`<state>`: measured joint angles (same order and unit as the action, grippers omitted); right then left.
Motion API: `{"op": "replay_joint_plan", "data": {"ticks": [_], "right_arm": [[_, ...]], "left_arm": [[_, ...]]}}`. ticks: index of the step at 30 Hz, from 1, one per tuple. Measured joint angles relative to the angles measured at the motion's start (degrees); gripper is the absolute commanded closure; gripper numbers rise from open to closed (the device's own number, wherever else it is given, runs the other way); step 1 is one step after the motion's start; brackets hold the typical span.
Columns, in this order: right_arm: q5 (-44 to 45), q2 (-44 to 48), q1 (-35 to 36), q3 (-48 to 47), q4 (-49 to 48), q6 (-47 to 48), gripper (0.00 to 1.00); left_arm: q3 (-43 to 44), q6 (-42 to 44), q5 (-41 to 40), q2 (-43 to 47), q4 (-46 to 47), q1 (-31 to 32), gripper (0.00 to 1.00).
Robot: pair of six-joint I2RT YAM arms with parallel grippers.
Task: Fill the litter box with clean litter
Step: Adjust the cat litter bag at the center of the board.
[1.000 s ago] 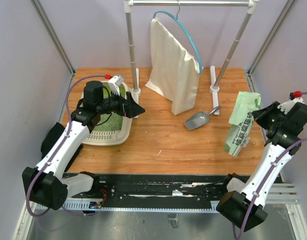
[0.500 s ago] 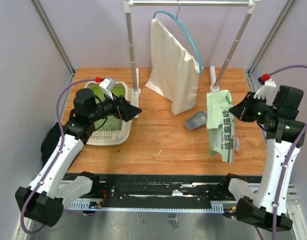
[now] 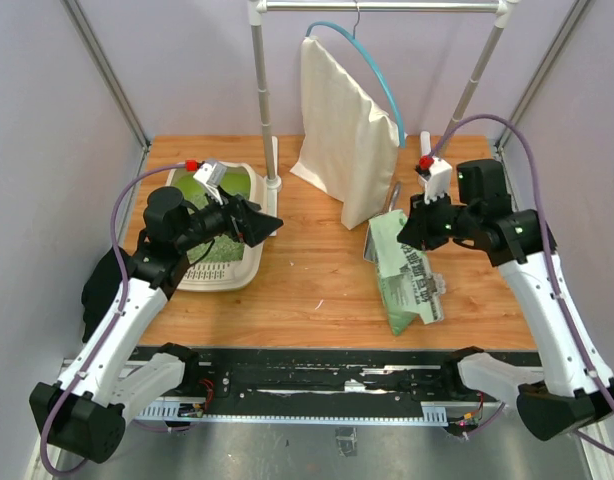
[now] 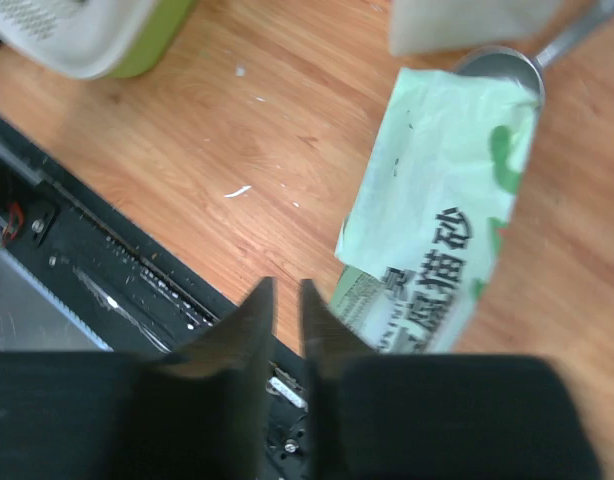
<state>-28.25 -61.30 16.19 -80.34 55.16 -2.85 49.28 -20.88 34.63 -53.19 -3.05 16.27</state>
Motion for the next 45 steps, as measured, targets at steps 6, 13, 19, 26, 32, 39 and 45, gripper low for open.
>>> {"op": "replay_joint_plan", "data": {"ticks": [6, 13, 19, 26, 32, 39, 45], "right_arm": [[16.17, -3.48, 3.28, 5.38, -1.64, -2.75, 0.04], [32.0, 0.09, -3.58, 13.18, -5.77, -6.45, 0.02], [19.63, -5.01, -26.03, 22.93, -16.68, -11.93, 0.04], [5.38, -19.12, -36.72, 26.03, -27.65, -16.09, 0.17], [-8.35, -34.01, -37.99, 22.75, -33.46, -14.4, 0.2], [-23.02, -43.23, -38.1, 22.08, -34.64, -8.55, 0.51], [-29.77, -42.36, -38.07, 22.56, -35.45, -6.14, 0.99]], "left_arm": [[-0.5, -0.57, -0.09, -0.04, 0.83, 0.0, 0.01], [-0.5, -0.9, 0.15, -2.21, 1.44, 0.0, 0.01], [-0.5, -1.05, 0.48, -3.98, 0.76, 0.0, 0.01], [-0.48, -0.83, 0.7, -3.98, 0.24, 0.0, 0.01], [-0.42, 0.02, 0.76, -3.87, -0.7, 0.0, 0.0], [-0.42, 0.24, 0.76, -3.56, -1.09, 0.0, 0.0], [-0.42, 0.15, 0.85, -3.56, -1.18, 0.0, 0.01]]}}
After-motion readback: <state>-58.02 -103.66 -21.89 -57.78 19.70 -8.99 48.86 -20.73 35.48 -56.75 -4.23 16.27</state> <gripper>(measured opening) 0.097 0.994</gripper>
